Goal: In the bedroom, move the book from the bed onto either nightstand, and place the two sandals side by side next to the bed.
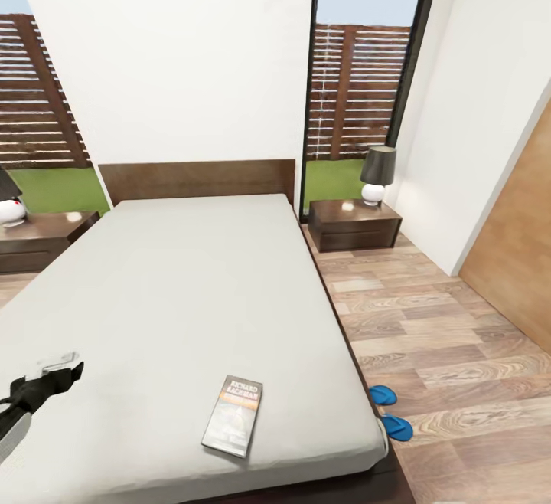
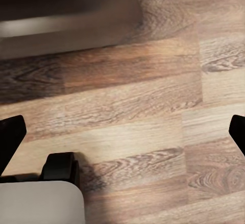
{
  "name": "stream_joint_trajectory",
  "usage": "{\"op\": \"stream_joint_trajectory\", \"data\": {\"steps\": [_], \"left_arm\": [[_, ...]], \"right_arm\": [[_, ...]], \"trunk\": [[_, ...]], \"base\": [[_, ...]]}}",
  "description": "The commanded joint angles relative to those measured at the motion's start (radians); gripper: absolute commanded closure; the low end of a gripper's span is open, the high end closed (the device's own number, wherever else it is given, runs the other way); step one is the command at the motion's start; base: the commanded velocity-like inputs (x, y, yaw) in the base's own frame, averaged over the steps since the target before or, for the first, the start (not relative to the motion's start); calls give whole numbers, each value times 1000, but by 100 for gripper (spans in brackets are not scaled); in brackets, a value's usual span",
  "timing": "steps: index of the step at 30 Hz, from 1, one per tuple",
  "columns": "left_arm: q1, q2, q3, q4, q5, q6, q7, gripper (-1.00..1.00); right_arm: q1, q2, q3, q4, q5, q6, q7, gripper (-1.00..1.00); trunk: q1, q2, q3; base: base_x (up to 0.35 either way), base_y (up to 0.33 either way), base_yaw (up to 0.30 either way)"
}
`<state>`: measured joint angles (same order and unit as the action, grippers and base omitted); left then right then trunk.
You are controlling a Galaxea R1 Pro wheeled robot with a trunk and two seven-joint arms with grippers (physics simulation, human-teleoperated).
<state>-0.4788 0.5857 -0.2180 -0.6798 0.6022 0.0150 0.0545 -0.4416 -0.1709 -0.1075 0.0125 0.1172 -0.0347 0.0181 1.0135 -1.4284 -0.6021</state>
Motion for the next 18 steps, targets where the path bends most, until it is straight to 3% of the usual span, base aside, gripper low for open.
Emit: {"op": "stream_joint_trajectory", "data": {"steps": [1, 2, 4, 5, 8, 9, 14, 17, 18], "left_arm": [[-20, -28, -6, -26, -9, 34, 6, -100], [-20, -28, -6, -26, -9, 34, 6, -100], [-58, -93, -5, -55, -51, 93, 8, -100], [-58, -93, -5, -55, -51, 93, 8, -100], [-109, -205, -6, -66, -128, 158, 13, -100], [-109, -205, -6, -66, -128, 158, 13, -100], [-193, -364, -5, 9, -235, 207, 25, -100], [-235, -423, -4, 65, -266, 218, 36, -100], [-235, -423, -4, 65, -266, 218, 36, -100]], "right_arm": [[-1, 0, -9, 1, 11, -4, 2, -100], [-1, 0, -9, 1, 11, -4, 2, -100], [-1, -1, -9, 1, 10, -4, 2, -100], [-1, -1, -9, 1, 10, -4, 2, -100], [0, -1, -9, 1, 11, -4, 2, -100], [0, -1, -9, 1, 11, -4, 2, -100], [0, -1, -9, 1, 11, -4, 2, -100], [0, -2, -9, 1, 11, -4, 2, -100], [0, -2, -9, 1, 11, -4, 2, -100]], "trunk": [[0, -1, -1], [0, -1, -1], [0, -1, -1], [0, -1, -1], [0, -1, -1], [0, -1, -1], [0, -1, -1], [0, -1, -1], [0, -1, -1]], "base": [[36, 27, 0], [36, 27, 0], [26, 20, 0], [23, 18, 0], [15, 11, 0], [12, 9, 0], [6, 5, 0], [3, 2, 0], [2, 2, 0]]}}
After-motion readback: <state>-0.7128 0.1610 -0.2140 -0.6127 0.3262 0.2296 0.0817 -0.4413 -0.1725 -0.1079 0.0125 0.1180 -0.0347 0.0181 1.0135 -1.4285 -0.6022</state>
